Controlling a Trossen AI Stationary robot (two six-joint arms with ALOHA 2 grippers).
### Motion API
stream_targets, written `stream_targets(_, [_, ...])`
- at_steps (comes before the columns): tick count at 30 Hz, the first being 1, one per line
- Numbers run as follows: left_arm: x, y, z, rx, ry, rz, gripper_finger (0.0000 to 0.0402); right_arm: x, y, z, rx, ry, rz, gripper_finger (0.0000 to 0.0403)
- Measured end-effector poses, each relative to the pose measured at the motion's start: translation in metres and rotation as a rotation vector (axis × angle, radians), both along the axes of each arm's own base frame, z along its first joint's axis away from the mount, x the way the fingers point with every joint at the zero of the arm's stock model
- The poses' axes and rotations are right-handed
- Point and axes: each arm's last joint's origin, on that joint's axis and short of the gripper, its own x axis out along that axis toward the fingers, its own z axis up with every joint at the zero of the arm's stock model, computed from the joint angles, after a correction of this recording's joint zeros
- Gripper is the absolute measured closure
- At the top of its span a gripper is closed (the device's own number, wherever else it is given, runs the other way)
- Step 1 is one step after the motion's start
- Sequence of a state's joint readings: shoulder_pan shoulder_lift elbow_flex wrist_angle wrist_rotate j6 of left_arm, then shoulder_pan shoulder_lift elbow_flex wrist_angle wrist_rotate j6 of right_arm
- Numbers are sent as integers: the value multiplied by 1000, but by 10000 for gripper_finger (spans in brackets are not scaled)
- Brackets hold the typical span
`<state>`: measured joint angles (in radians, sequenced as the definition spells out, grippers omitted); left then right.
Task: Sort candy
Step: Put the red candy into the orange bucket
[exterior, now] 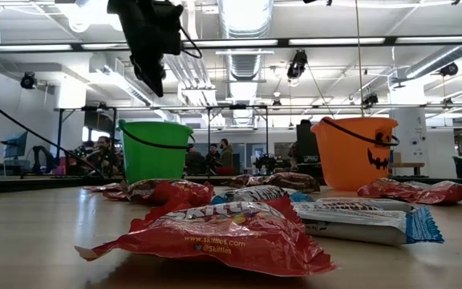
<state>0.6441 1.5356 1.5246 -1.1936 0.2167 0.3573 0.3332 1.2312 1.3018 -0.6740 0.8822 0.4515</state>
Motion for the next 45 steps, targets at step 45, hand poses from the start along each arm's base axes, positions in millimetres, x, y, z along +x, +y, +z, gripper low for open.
stream_targets(45, [4, -66, 25, -56, -90, -188, 253, 57, 6, -41, 87, 106, 0, 200])
